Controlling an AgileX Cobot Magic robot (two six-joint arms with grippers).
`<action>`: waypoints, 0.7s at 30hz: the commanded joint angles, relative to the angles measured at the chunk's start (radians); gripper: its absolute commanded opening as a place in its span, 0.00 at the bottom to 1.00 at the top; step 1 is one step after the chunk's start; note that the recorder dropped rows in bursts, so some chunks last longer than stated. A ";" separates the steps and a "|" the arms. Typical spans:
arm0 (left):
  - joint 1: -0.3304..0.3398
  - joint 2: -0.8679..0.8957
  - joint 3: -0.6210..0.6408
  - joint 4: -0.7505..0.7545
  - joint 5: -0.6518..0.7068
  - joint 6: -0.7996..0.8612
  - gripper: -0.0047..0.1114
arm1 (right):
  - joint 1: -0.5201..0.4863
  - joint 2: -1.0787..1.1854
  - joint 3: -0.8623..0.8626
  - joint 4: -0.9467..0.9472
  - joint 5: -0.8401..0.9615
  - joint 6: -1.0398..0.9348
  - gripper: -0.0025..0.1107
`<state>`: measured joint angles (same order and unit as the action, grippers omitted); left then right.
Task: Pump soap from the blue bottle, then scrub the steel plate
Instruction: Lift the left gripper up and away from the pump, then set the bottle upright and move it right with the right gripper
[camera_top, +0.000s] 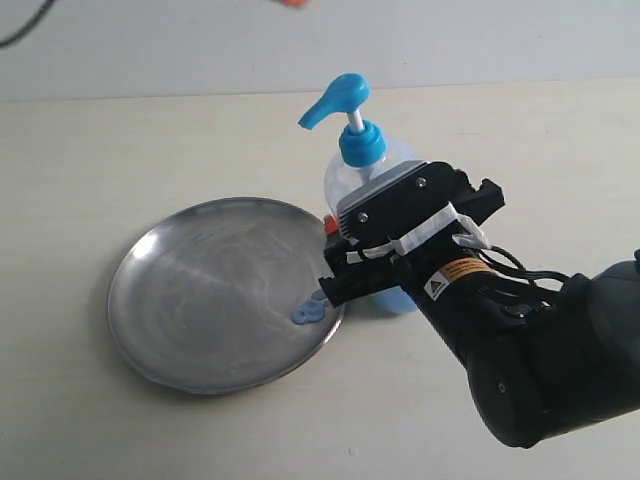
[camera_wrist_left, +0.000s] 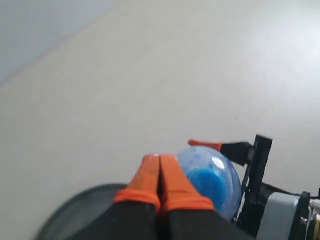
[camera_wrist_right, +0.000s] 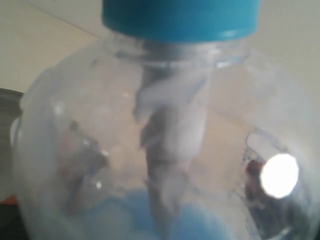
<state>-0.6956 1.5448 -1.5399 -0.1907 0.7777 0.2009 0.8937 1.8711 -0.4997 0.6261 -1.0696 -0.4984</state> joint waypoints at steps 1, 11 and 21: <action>-0.001 -0.145 -0.022 0.167 0.000 -0.060 0.04 | 0.001 -0.022 -0.007 0.018 -0.090 -0.016 0.02; -0.001 -0.430 0.132 0.447 0.053 -0.250 0.04 | 0.001 -0.022 -0.005 0.180 -0.088 0.036 0.02; -0.001 -0.684 0.490 0.545 -0.050 -0.321 0.04 | 0.001 -0.022 -0.005 0.208 -0.085 0.187 0.02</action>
<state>-0.6956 0.9042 -1.1079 0.3058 0.7745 -0.0806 0.8937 1.8711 -0.4997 0.8499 -1.0944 -0.3207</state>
